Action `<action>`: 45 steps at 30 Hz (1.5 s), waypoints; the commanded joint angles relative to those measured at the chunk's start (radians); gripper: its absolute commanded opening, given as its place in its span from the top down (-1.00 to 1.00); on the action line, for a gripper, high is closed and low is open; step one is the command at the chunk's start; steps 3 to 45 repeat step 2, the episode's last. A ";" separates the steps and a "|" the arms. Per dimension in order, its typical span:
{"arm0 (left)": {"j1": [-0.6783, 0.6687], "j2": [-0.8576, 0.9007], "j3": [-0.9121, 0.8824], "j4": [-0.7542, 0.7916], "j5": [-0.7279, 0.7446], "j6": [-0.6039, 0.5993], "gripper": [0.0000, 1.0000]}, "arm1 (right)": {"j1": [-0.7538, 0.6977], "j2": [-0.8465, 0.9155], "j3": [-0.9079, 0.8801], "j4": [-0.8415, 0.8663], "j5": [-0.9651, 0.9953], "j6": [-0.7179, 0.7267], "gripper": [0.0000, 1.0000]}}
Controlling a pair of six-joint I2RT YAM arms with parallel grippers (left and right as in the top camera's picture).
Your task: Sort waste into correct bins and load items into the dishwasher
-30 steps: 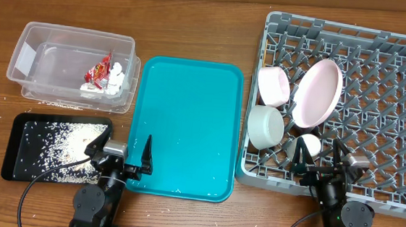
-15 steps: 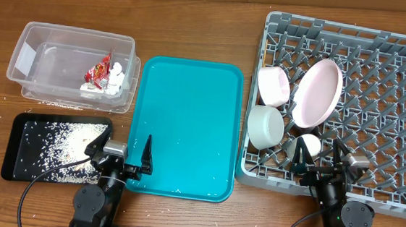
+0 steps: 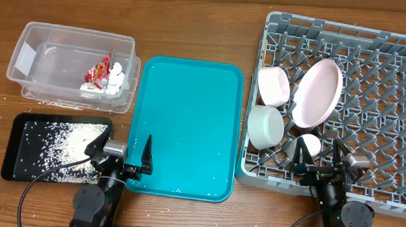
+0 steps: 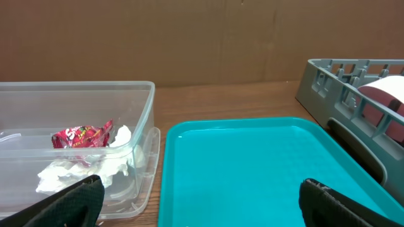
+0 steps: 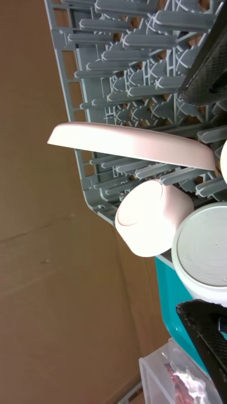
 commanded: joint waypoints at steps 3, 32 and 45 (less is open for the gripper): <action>0.011 -0.005 -0.004 -0.002 -0.003 -0.017 -1.00 | -0.006 -0.012 -0.011 0.002 0.009 0.000 -1.00; 0.011 -0.005 -0.004 -0.002 -0.003 -0.017 -1.00 | -0.006 -0.012 -0.011 0.002 0.009 0.000 -1.00; 0.011 -0.005 -0.004 -0.002 -0.003 -0.017 -1.00 | -0.006 -0.012 -0.011 0.002 0.009 0.000 -1.00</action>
